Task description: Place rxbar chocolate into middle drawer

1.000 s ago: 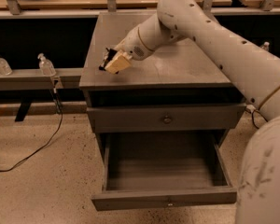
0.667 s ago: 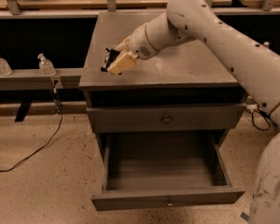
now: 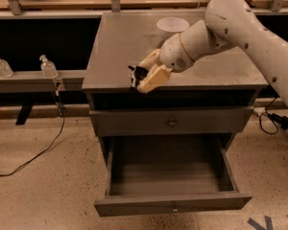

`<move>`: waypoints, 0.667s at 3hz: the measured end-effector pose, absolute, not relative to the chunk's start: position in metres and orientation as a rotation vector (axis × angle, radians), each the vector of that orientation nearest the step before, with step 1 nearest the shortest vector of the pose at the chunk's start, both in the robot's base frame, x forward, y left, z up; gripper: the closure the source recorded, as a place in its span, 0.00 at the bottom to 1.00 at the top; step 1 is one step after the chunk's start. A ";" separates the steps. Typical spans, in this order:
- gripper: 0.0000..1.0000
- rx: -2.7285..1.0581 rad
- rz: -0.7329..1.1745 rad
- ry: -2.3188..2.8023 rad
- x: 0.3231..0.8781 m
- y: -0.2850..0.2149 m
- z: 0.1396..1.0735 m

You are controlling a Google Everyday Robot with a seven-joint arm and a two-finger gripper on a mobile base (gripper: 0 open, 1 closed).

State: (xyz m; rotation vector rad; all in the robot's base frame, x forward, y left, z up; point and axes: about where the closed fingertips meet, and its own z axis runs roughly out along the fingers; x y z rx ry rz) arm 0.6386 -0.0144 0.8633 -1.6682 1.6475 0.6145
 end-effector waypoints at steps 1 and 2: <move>1.00 -1.702 0.691 1.815 0.602 -0.077 0.818; 1.00 -1.630 0.750 1.952 0.569 -0.112 0.760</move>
Offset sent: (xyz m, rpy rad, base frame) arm -0.1105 -0.1431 -0.1810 -0.1143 0.4028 -0.1891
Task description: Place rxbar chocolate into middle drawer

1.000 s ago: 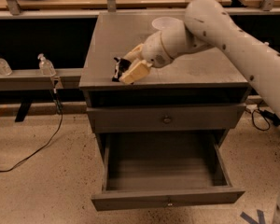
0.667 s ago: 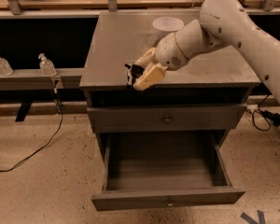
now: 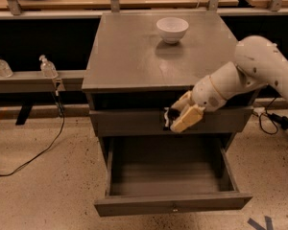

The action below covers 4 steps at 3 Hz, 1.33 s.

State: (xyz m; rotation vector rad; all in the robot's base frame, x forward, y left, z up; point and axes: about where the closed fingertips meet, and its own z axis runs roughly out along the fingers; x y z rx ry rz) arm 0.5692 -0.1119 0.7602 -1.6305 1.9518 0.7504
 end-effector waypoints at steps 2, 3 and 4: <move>1.00 -1.394 0.751 2.103 0.518 -0.145 0.687; 1.00 -1.413 0.756 2.094 0.520 -0.138 0.688; 1.00 -1.446 0.757 2.037 0.517 -0.132 0.672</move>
Offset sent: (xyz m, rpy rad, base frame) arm -0.0310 -0.0180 -0.0324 0.0216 0.0453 -0.0983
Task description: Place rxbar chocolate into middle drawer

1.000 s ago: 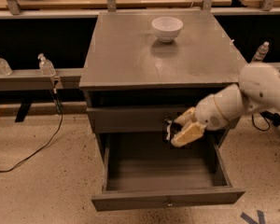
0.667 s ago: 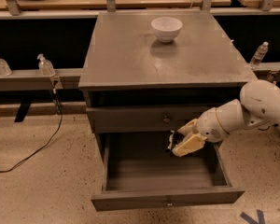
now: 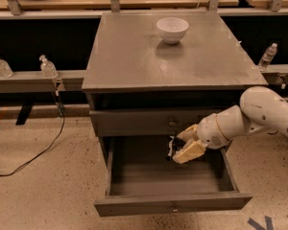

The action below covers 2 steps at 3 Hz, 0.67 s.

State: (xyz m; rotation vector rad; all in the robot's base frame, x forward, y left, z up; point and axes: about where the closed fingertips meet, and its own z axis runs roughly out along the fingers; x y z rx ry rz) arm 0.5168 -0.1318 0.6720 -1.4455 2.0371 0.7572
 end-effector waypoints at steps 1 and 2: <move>1.00 -1.467 0.666 1.869 0.510 -0.123 0.626; 1.00 -1.473 0.598 1.763 0.517 -0.116 0.594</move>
Offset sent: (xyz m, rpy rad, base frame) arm 0.0084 0.0207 -0.1128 0.0885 -0.4165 0.0528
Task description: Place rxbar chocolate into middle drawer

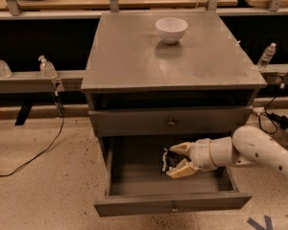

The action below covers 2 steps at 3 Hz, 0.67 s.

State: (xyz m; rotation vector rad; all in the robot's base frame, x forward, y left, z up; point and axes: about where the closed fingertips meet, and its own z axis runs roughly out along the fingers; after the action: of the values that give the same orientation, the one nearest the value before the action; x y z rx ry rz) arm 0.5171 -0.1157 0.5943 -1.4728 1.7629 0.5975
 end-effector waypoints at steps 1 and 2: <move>1.00 -1.450 0.581 1.746 0.535 -0.111 0.560; 1.00 -1.398 0.623 1.770 0.554 -0.104 0.523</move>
Offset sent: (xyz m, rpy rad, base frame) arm 0.0634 0.0155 -0.1166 0.0954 0.0551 -0.0866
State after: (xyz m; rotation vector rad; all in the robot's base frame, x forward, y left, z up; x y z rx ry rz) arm 0.5543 -0.1039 0.5229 -1.3977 1.7697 0.6232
